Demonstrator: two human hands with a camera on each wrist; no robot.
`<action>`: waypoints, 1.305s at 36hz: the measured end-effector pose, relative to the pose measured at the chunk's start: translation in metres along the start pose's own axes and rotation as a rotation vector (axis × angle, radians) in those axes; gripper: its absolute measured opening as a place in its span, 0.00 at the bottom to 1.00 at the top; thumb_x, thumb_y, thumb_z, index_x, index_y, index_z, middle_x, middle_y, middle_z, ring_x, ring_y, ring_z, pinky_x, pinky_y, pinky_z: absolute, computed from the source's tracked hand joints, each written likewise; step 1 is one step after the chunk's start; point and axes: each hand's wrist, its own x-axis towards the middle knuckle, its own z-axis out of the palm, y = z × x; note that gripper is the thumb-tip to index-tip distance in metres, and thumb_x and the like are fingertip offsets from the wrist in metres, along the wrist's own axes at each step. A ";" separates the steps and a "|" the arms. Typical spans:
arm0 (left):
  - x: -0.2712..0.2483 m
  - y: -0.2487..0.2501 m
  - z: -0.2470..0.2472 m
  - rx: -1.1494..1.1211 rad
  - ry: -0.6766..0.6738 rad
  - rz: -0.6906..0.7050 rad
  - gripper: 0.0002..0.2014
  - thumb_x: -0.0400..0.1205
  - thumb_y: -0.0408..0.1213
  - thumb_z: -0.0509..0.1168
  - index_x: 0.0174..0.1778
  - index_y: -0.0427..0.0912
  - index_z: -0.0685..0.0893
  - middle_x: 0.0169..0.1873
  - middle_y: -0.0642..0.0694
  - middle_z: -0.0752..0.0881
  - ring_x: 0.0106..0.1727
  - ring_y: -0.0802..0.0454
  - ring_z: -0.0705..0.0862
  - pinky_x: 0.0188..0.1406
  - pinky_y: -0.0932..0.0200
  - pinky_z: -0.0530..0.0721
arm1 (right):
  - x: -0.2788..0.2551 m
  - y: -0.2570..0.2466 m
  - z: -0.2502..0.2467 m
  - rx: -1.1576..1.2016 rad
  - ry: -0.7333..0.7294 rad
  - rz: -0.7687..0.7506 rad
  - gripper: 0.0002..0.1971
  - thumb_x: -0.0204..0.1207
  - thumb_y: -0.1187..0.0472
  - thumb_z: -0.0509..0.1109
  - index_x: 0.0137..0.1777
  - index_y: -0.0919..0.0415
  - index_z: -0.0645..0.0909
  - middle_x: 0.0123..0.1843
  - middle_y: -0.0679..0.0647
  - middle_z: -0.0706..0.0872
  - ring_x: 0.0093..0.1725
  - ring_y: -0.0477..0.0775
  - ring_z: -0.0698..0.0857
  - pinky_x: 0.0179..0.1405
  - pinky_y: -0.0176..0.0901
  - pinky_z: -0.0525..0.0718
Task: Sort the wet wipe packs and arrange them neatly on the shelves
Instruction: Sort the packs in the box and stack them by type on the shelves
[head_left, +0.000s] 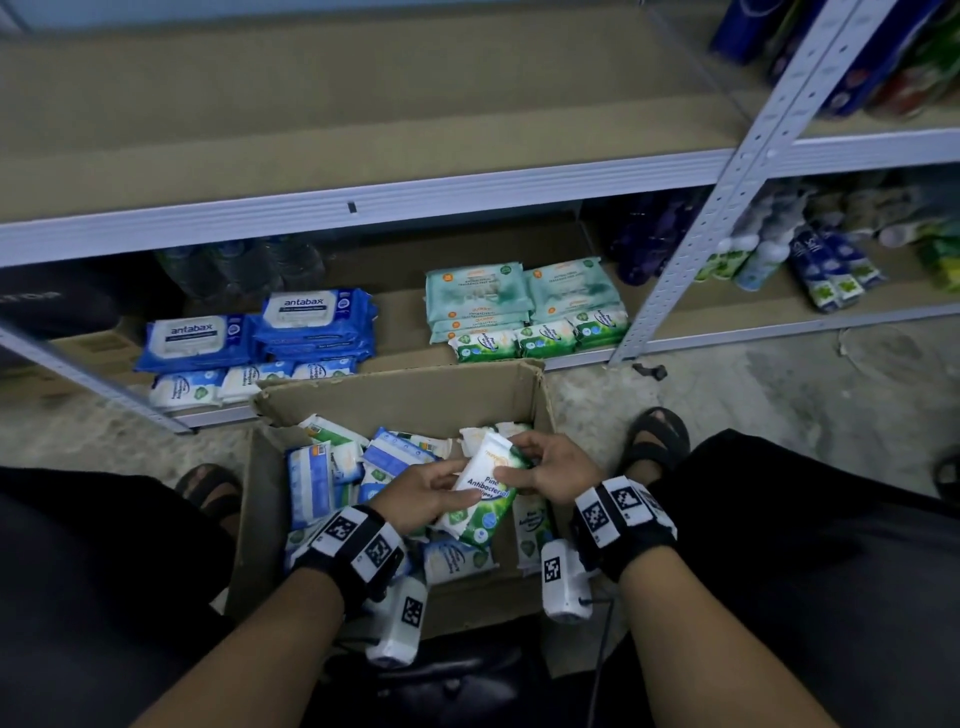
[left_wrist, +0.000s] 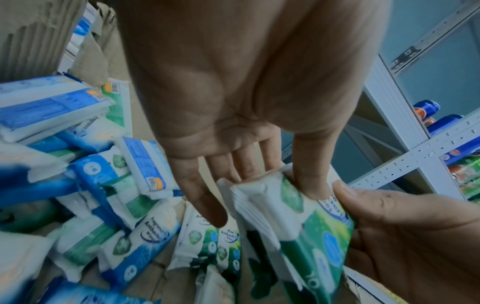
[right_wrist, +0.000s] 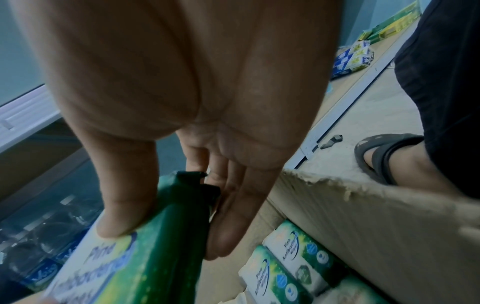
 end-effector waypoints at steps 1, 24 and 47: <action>0.002 -0.002 0.002 -0.008 0.006 -0.009 0.23 0.79 0.31 0.73 0.70 0.45 0.80 0.60 0.44 0.89 0.57 0.50 0.89 0.51 0.61 0.86 | 0.001 0.000 -0.002 -0.042 0.015 0.007 0.28 0.68 0.60 0.84 0.67 0.63 0.81 0.61 0.56 0.87 0.59 0.54 0.87 0.58 0.50 0.87; 0.088 -0.079 -0.005 1.052 -0.308 -0.287 0.34 0.79 0.45 0.74 0.79 0.37 0.72 0.75 0.41 0.75 0.69 0.45 0.78 0.62 0.53 0.78 | 0.002 0.007 -0.051 -0.437 0.171 0.026 0.22 0.60 0.51 0.88 0.52 0.54 0.85 0.48 0.48 0.89 0.51 0.49 0.86 0.54 0.43 0.83; 0.118 -0.101 0.000 1.211 -0.340 -0.172 0.13 0.83 0.34 0.65 0.51 0.25 0.84 0.50 0.29 0.86 0.50 0.33 0.86 0.47 0.46 0.83 | 0.011 -0.002 -0.046 -0.459 0.138 0.138 0.29 0.55 0.41 0.86 0.55 0.48 0.85 0.50 0.45 0.89 0.52 0.49 0.88 0.56 0.57 0.87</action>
